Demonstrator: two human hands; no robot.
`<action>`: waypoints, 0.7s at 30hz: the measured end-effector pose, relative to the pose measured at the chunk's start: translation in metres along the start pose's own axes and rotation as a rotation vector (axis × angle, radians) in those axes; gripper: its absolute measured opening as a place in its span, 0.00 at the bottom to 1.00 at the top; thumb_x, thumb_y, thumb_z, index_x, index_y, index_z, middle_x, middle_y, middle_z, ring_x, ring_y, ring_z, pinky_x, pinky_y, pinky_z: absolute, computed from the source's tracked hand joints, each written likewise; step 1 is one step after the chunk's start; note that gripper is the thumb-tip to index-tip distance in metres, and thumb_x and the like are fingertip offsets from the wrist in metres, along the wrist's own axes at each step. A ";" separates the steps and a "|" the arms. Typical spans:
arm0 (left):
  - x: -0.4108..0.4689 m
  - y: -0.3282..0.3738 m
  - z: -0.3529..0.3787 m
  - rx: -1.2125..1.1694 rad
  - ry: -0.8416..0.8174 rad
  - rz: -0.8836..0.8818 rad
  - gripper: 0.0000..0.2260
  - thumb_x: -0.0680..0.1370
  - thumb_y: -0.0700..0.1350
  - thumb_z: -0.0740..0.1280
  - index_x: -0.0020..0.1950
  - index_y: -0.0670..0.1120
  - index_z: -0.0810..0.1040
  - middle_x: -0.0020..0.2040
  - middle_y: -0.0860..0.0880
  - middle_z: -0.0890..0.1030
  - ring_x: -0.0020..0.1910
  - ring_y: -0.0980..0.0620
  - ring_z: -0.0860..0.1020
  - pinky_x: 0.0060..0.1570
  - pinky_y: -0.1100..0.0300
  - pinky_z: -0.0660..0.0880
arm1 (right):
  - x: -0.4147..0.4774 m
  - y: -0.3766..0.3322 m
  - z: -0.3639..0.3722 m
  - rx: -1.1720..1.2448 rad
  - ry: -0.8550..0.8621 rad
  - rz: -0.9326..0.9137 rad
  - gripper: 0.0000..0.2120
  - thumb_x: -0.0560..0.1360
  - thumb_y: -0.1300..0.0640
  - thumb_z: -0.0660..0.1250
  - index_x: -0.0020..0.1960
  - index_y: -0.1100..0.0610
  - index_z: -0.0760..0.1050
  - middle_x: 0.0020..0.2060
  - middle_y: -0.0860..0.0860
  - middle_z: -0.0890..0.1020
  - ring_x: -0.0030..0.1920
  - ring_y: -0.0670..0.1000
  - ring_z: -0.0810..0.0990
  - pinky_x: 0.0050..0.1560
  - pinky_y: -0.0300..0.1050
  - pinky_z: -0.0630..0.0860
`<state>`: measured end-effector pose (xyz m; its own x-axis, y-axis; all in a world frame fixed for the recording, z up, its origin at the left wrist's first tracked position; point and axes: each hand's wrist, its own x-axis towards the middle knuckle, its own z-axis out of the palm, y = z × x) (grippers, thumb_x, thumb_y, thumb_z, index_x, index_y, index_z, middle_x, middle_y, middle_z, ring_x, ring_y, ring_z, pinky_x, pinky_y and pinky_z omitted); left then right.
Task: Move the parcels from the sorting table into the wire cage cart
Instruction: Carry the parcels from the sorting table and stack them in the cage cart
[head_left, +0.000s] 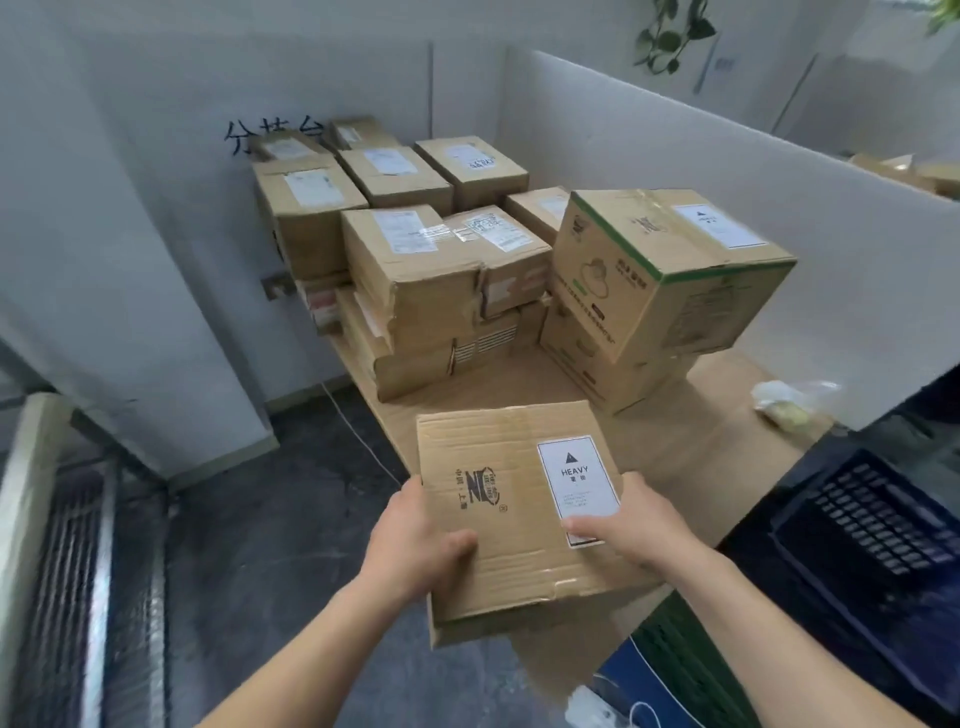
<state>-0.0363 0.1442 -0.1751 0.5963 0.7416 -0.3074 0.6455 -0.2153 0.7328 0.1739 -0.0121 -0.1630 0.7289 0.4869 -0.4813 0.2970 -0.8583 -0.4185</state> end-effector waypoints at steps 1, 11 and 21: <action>-0.003 -0.010 -0.013 0.012 0.012 -0.005 0.20 0.67 0.49 0.75 0.54 0.55 0.71 0.55 0.55 0.79 0.56 0.51 0.78 0.55 0.55 0.76 | -0.005 -0.012 0.010 0.011 0.001 -0.009 0.39 0.58 0.33 0.77 0.59 0.52 0.68 0.54 0.46 0.78 0.54 0.51 0.78 0.52 0.50 0.78; -0.039 -0.124 -0.151 -0.024 0.258 -0.216 0.27 0.65 0.53 0.78 0.58 0.50 0.69 0.55 0.52 0.76 0.51 0.51 0.75 0.50 0.56 0.74 | -0.040 -0.161 0.108 0.019 -0.028 -0.223 0.16 0.67 0.47 0.79 0.46 0.54 0.78 0.42 0.46 0.83 0.41 0.46 0.80 0.36 0.43 0.72; -0.076 -0.215 -0.244 -0.141 0.533 -0.430 0.26 0.66 0.50 0.81 0.56 0.50 0.70 0.49 0.54 0.77 0.47 0.53 0.74 0.47 0.59 0.71 | -0.051 -0.316 0.187 -0.172 -0.187 -0.594 0.16 0.67 0.47 0.77 0.51 0.50 0.79 0.48 0.43 0.83 0.48 0.48 0.80 0.47 0.45 0.73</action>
<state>-0.3368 0.2892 -0.1609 -0.0370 0.9609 -0.2745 0.6821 0.2251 0.6958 -0.0727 0.2646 -0.1501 0.2945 0.8937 -0.3385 0.7230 -0.4400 -0.5326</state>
